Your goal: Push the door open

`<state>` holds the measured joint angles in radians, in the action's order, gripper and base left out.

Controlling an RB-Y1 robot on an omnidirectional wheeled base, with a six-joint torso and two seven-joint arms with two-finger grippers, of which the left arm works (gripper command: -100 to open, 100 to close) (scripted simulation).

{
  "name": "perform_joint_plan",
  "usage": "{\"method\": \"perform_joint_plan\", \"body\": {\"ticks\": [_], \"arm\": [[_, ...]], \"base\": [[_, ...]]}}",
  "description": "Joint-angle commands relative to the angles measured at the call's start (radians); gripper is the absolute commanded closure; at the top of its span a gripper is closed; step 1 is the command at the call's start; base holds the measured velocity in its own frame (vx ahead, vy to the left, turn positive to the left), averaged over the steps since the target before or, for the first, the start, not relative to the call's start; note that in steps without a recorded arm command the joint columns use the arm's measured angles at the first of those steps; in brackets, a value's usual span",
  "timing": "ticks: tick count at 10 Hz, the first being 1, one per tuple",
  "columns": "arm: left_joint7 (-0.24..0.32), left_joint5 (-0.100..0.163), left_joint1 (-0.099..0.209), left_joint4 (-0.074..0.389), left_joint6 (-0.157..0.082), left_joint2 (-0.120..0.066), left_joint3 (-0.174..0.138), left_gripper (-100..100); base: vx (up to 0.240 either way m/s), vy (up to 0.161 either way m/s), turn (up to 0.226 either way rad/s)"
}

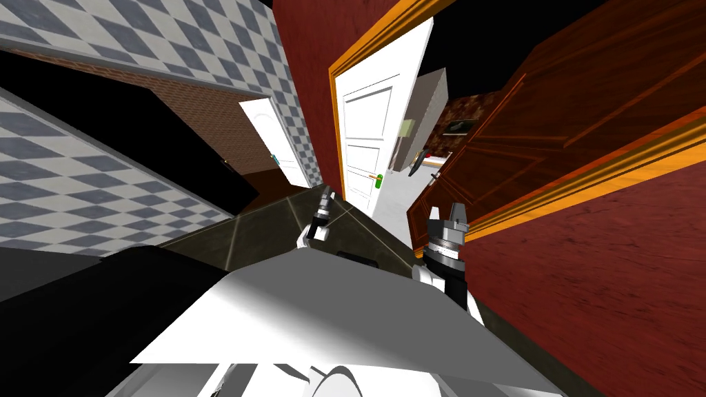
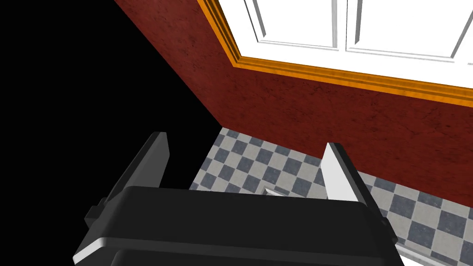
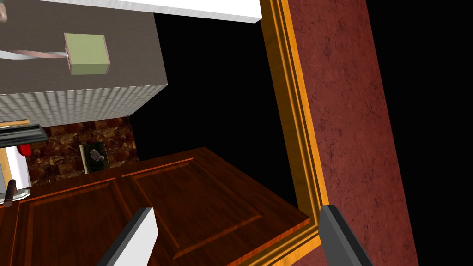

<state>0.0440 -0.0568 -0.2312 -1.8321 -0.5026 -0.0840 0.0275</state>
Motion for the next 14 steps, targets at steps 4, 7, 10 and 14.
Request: {"method": "perform_joint_plan", "body": {"ticks": [4,7,10,14], "arm": [[0.014,0.000,0.070,0.114,0.012,-0.009,0.008,-100],[0.021,-0.002,0.114,0.187,0.021,-0.011,0.015,-100],[0.029,-0.003,0.158,0.259,0.030,-0.011,0.022,-100],[0.038,-0.005,0.217,0.356,0.043,-0.011,0.032,-100]], "base": [[0.096,0.028,-0.075],[0.090,0.030,-0.081],[0.094,0.039,-0.076],[0.095,0.024,-0.082]]}}
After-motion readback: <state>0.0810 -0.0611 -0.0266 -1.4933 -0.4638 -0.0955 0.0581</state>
